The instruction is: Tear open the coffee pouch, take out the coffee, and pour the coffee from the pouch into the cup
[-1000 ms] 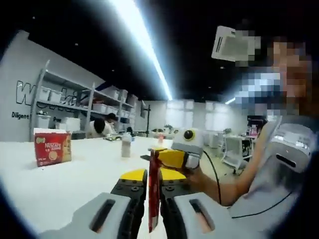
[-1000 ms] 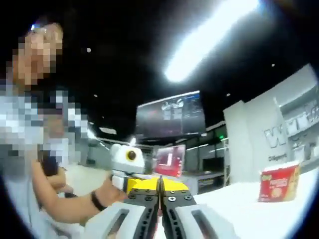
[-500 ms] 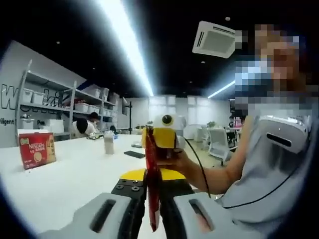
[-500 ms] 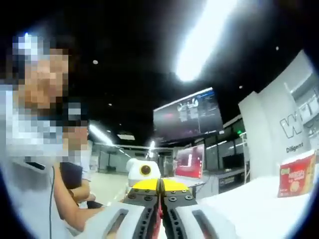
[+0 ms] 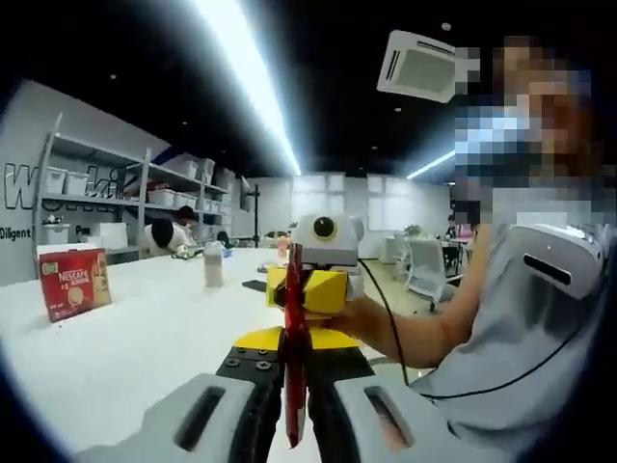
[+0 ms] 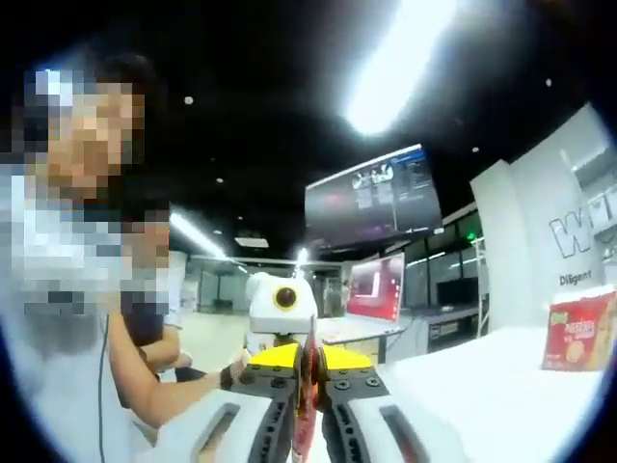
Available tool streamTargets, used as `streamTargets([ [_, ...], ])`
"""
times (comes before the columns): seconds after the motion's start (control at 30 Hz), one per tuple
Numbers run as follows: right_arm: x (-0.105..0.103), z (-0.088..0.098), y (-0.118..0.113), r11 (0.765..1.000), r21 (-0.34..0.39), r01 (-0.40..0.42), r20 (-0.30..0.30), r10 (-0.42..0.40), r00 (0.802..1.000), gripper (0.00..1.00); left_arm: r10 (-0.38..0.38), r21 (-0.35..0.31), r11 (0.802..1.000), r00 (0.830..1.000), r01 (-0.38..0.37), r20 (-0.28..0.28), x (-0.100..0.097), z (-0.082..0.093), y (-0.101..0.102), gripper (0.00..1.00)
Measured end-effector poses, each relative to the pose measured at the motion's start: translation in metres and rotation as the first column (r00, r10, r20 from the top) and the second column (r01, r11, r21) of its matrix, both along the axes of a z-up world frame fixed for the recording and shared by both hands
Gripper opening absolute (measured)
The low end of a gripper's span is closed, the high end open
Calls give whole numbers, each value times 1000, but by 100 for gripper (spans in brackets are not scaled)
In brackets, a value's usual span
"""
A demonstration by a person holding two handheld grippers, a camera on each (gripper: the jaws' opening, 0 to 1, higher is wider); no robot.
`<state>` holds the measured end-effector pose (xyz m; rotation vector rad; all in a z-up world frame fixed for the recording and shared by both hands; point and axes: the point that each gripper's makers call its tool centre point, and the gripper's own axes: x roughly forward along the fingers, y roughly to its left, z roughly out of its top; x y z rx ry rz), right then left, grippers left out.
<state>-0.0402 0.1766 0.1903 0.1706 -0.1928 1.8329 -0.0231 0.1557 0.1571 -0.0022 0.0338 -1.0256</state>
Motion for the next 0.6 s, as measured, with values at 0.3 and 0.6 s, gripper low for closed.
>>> streamTargets([
  [0.3,-2,9,-3,1000,1,10,-31,-10,999,5,-51,-39,998,998,52,38,-4,3,-1,13],
  [0.6,4,10,-6,1000,-8,14,-16,-14,1000,7,-37,2,999,999,37,5,-3,-5,-2,11],
])
